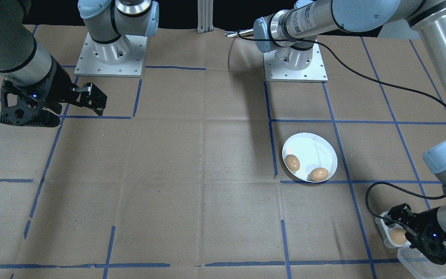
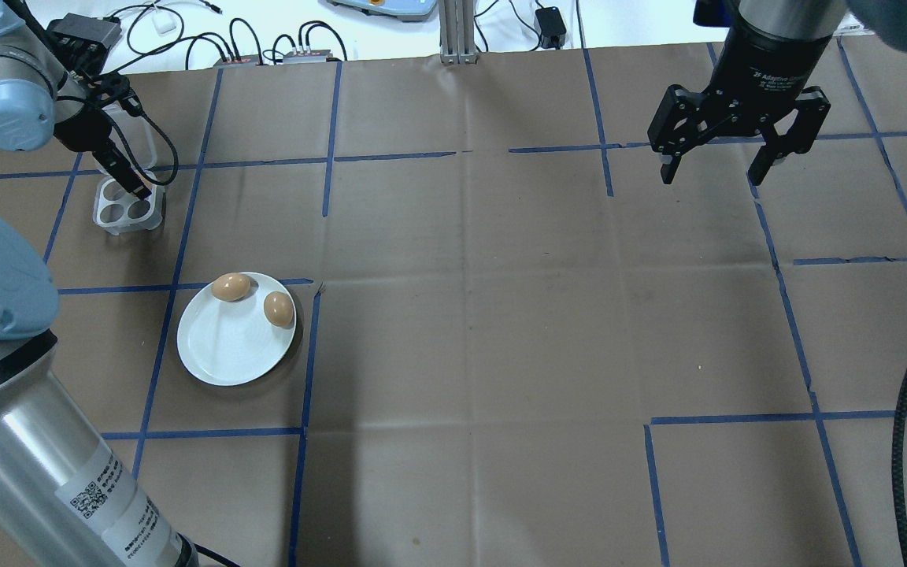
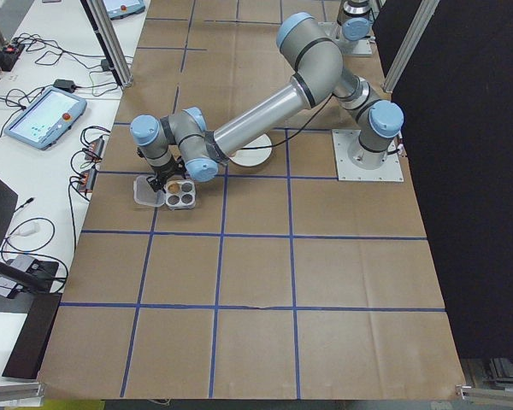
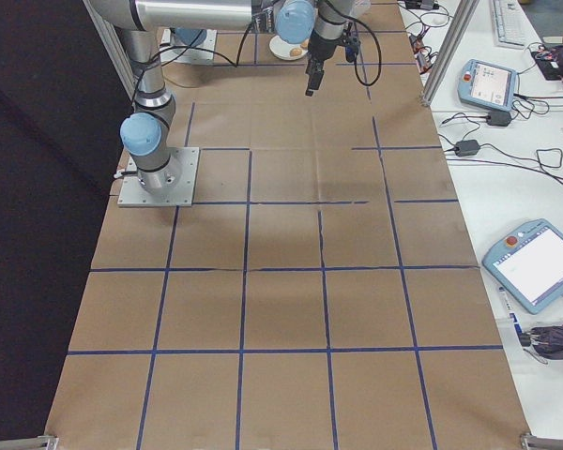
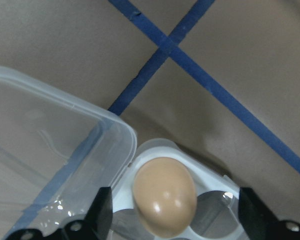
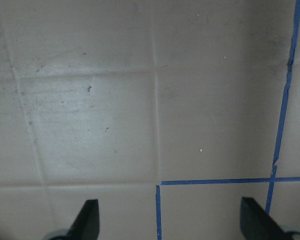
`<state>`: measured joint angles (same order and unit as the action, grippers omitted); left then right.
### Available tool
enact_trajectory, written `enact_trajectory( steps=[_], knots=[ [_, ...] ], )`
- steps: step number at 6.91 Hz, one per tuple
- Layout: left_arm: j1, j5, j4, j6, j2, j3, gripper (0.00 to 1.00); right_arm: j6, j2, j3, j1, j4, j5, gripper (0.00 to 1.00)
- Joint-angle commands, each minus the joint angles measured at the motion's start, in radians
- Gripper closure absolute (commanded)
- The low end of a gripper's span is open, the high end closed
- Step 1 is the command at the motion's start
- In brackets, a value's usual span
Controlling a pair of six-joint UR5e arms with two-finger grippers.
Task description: Place egg on plate
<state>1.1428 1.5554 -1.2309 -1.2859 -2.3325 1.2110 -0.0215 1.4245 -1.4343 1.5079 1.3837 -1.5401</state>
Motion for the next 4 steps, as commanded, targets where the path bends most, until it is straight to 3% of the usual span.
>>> enact_trajectory(
  steps=[1,2,3,4],
  knots=[
    [-0.002,0.000,-0.001,-0.001,-0.013,-0.002,0.13,0.000,0.001,0.000,0.000,0.000,-0.001,0.00],
    [-0.002,0.000,-0.002,0.002,-0.013,-0.002,0.14,0.000,-0.001,0.000,0.000,0.000,-0.002,0.00],
    [-0.002,0.002,-0.004,0.002,-0.011,-0.002,0.27,0.000,-0.001,0.000,0.000,0.000,-0.002,0.00],
    [-0.002,0.002,-0.004,-0.006,-0.011,-0.002,0.52,0.000,-0.001,0.000,0.000,0.000,0.000,0.00]
  ],
)
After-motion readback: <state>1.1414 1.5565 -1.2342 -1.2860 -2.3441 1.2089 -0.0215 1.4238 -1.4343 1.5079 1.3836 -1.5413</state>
